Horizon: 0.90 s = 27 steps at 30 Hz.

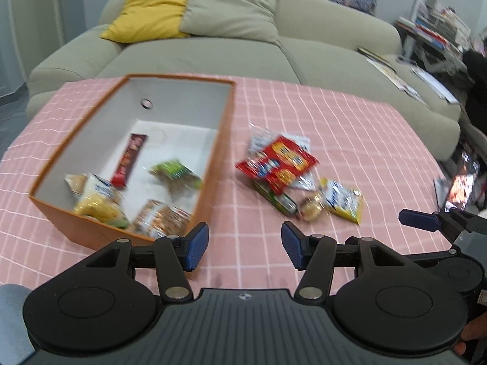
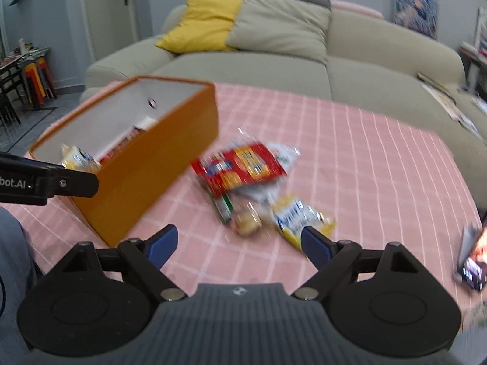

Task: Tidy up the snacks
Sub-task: 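Withdraw both tools from the box toward the remaining snacks, then grasp the wrapped bread roll with left tool while right tool grasps yellow America bag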

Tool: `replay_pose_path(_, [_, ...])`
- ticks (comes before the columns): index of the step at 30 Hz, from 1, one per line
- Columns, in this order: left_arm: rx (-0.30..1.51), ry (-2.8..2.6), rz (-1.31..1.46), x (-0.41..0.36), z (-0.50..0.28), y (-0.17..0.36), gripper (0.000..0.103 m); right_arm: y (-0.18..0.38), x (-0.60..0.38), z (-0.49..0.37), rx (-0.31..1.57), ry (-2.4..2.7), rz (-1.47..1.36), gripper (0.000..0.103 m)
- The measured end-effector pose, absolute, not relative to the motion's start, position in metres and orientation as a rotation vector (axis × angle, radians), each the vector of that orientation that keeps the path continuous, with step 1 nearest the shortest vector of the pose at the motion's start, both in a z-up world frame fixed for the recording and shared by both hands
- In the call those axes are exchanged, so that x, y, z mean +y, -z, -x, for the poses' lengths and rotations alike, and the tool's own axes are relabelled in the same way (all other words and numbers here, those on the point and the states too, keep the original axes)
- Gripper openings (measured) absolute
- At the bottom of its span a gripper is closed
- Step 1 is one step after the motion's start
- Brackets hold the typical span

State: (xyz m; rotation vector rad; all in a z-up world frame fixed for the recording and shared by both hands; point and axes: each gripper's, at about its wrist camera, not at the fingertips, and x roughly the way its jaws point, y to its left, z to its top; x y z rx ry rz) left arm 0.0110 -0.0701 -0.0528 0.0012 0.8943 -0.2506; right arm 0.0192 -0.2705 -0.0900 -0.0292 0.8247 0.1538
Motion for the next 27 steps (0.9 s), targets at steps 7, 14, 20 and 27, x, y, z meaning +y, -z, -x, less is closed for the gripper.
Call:
replay_pose_path(7, [0.948,0.289,-0.024,-0.091,-0.010,0.073,0.065,0.109,-0.291,-0.016,0.895,-0.119,-0.005,0.085])
replay_pose_path(14, [0.998,0.312,-0.030,-0.103,-0.017,0.091,0.065,0.127,-0.305,-0.025,0.974,-0.095,-0.069,0.081])
replay_pose_path(20, [1.009,0.325,-0.009,-0.110,-0.027,0.099,0.065,0.139,-0.319,-0.036,1.022,-0.060,-0.117,0.078])
replay_pose_path(27, [1.000,0.365,0.081,-0.130,-0.051,0.108,0.074,0.143,-0.320,-0.065,0.950,-0.159,0.065,0.077])
